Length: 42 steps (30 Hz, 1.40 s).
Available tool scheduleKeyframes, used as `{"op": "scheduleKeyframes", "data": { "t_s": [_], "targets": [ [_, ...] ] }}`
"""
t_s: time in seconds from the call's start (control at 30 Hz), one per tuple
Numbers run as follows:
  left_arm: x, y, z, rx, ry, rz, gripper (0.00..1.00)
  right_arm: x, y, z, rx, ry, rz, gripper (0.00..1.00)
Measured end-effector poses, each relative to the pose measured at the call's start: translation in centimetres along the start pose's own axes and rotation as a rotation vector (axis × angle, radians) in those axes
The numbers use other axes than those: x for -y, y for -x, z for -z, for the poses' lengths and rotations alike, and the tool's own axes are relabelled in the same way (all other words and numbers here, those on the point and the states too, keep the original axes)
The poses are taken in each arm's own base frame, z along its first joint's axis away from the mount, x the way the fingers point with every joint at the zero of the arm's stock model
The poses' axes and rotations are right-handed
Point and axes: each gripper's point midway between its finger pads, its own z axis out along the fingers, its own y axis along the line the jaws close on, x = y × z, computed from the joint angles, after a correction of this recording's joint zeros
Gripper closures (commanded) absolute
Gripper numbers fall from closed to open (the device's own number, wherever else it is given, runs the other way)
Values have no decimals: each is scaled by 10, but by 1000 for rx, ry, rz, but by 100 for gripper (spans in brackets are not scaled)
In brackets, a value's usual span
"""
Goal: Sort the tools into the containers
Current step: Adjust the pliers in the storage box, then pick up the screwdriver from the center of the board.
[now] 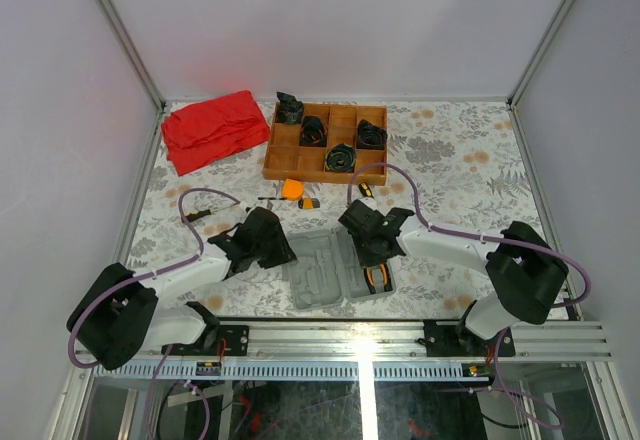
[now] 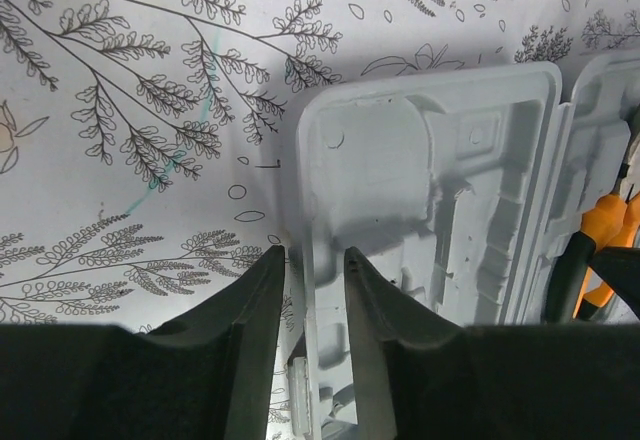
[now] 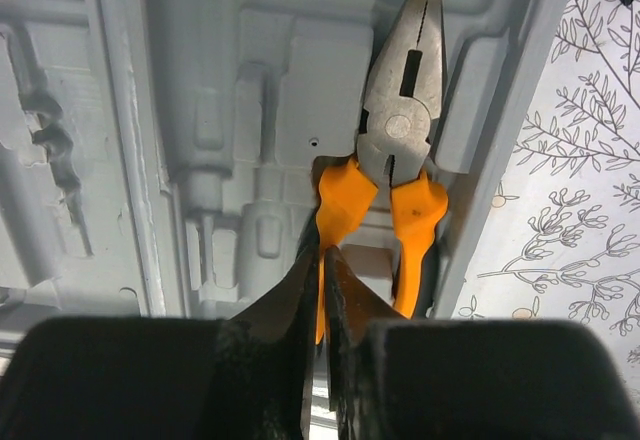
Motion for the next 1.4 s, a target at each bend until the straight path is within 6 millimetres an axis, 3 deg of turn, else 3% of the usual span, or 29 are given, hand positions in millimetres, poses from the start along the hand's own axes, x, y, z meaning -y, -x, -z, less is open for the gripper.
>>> {"op": "scheduleKeyframes", "data": {
  "t_s": [0.1,0.23,0.5,0.67,0.87,1.03,1.23,1.4],
  "targets": [
    [2,-2,0,-14,-15,-12,66,0,1,2,-2,12,19,68],
    [7,-3,0,-25,-40,-28,65,-5,10,12,20,66,46,58],
    [19,3,2,-30,-61,-58,52,-15,75,87,364,228,0,53],
    [29,18,12,7,-61,-81,48,13,83,111,534,175,-88,43],
    [33,35,25,67,-37,-96,44,65,68,102,580,29,-230,42],
    [31,46,31,82,-9,-95,45,93,68,87,532,-44,-303,42],
    [22,77,38,115,21,-38,44,103,69,51,415,7,-313,41],
    [-7,112,48,160,67,63,43,94,74,26,348,84,-251,40]
  ]
}}
